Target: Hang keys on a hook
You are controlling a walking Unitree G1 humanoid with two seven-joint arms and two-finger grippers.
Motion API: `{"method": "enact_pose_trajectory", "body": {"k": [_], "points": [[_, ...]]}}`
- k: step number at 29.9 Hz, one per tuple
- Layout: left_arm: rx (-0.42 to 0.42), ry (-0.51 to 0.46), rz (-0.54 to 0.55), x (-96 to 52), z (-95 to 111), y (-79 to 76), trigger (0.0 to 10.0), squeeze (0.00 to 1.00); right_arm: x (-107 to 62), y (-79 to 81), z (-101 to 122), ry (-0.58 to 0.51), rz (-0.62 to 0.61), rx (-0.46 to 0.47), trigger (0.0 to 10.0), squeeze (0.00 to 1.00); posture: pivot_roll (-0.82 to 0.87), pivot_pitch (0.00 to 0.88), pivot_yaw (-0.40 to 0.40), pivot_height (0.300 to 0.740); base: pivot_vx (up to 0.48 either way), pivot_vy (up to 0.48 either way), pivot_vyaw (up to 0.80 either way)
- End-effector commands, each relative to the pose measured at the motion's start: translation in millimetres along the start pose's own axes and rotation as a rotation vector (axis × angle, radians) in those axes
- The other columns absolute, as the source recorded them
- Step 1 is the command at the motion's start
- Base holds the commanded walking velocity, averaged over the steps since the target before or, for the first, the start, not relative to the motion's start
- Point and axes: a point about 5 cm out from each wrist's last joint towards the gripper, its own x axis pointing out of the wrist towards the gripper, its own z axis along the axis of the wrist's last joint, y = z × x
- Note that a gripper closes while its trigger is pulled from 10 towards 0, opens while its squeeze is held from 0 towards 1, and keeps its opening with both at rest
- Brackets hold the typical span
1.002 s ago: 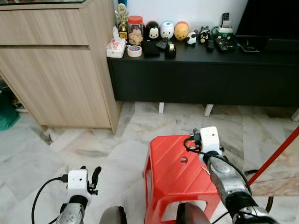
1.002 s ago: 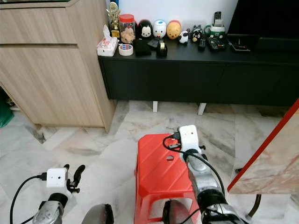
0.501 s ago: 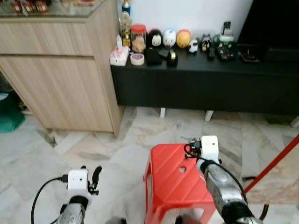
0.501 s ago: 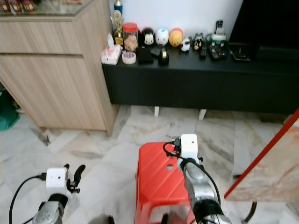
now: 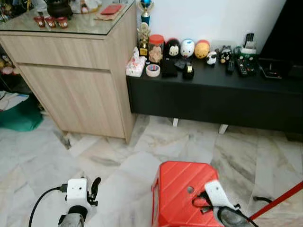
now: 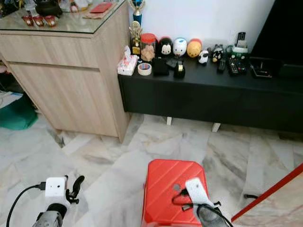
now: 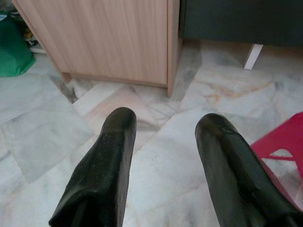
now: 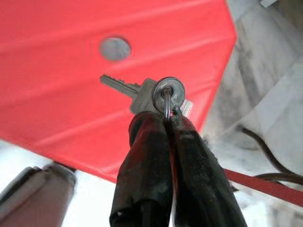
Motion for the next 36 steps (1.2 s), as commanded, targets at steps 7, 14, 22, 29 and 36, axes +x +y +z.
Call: {"method": "enact_pose_trajectory", "body": {"k": [7,14,22,29,36], "points": [[0.019,0.028,-0.009,-3.2,-4,0.6,10.0,0.00,-0.6,4.2,37,-0.143,0.214,0.326,10.0,0.00,0.05,0.000,-0.034,0.728,0.000,0.000,0.00],[0.019,0.032,-0.014,-1.2,-4,-0.5,10.0,0.00,1.0,13.9,19,0.002,0.268,0.191,10.0,0.00,0.05,0.000,-0.034,0.728,0.000,0.000,0.00],[0.015,0.036,-0.008,-0.6,-6,1.6,10.0,0.00,1.3,21.5,24,0.000,0.307,0.150,10.0,0.00,0.05,0.002,-0.036,0.728,0.000,0.000,0.00],[0.014,0.041,-0.008,-0.2,-8,3.0,10.0,0.00,3.7,11.5,18,0.072,0.181,-0.209,10.0,0.00,0.05,0.006,-0.033,0.728,0.000,0.000,0.00],[0.014,0.041,-0.011,1.3,-9,3.5,10.0,0.00,4.0,6.3,24,0.056,0.173,-0.349,10.0,0.00,0.05,0.013,-0.031,0.728,0.000,0.000,0.00]]}}
